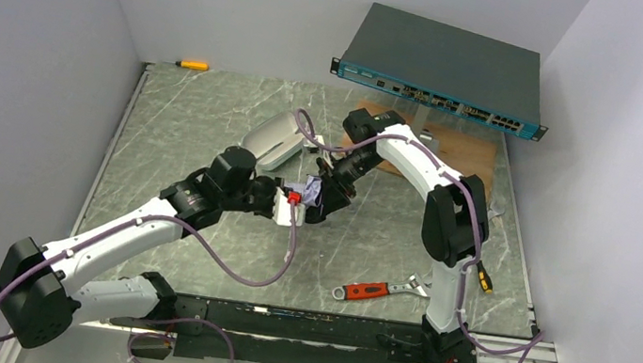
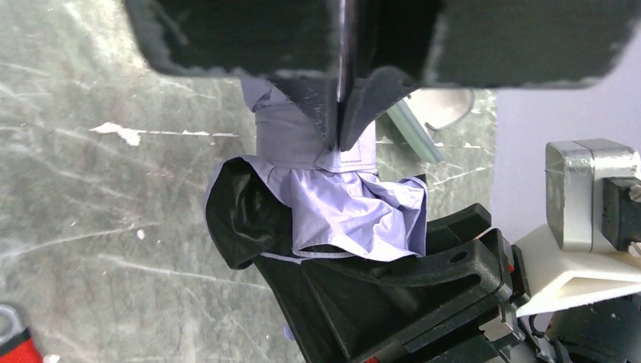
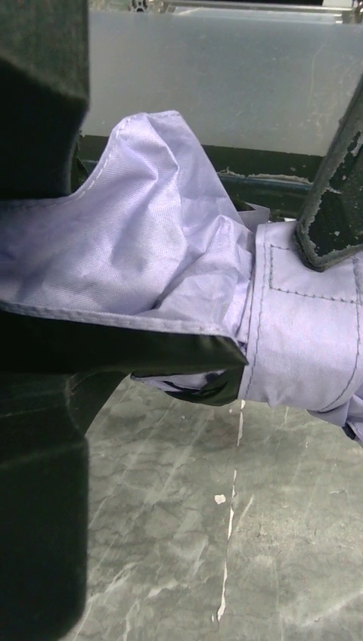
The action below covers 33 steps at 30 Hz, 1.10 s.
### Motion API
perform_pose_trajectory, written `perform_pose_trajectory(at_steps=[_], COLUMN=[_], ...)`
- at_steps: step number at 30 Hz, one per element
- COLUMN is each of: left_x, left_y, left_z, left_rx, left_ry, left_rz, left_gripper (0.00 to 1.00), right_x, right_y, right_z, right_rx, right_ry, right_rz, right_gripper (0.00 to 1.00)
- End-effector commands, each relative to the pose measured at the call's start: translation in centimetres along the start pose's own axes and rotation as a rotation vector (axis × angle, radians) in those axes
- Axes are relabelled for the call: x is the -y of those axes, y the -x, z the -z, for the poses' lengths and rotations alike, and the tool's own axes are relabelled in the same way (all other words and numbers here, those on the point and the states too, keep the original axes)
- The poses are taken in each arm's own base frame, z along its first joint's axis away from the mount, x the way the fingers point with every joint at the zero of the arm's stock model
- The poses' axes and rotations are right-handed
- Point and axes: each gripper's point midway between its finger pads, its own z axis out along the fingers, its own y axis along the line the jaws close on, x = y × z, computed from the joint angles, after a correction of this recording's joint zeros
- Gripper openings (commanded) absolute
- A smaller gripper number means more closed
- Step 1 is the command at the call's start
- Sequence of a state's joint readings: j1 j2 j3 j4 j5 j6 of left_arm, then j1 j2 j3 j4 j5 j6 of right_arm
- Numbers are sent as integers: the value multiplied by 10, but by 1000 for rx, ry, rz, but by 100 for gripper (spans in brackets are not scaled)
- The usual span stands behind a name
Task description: Open the umbrella
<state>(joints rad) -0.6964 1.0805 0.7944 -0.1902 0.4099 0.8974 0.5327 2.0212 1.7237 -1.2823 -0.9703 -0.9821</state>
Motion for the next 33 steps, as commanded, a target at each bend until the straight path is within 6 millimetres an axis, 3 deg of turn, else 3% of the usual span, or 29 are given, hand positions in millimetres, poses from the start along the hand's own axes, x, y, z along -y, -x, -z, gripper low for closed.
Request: perform_pose_trajectory(at_steps=[1, 6, 9, 15, 20, 24, 28, 30, 33], left_x=[-6, -34, -56, -91, -101, -88, -59, -41, -8], left_y=[-3, 19, 22, 7, -7, -35, -70, -65, -36], left_z=[6, 19, 28, 42, 41, 36, 41, 45, 48], left_rx=[-40, 51, 84, 102, 97, -2, -97, -75, 28], left_ry=[32, 126, 211, 327, 341, 311, 287, 219, 42], left_rz=[47, 200, 302, 524, 649, 754, 849, 828, 772], left_gripper=[0, 0, 0, 0, 0, 0, 0, 0, 0], right_x=[-23, -23, -24, -31, -35, -40, -28, -18, -4], right_y=[29, 24, 19, 13, 15, 30, 61, 68, 60], right_z=[18, 19, 19, 18, 18, 26, 59, 74, 79], right_rx=[70, 44, 23, -12, -32, 17, 233, 304, 323], right_ry=[-7, -13, -16, -14, -28, -75, -168, -203, -268], right_rz=[153, 189, 213, 262, 316, 364, 268, 193, 120], right_gripper=[0, 0, 0, 0, 0, 0, 0, 0, 0])
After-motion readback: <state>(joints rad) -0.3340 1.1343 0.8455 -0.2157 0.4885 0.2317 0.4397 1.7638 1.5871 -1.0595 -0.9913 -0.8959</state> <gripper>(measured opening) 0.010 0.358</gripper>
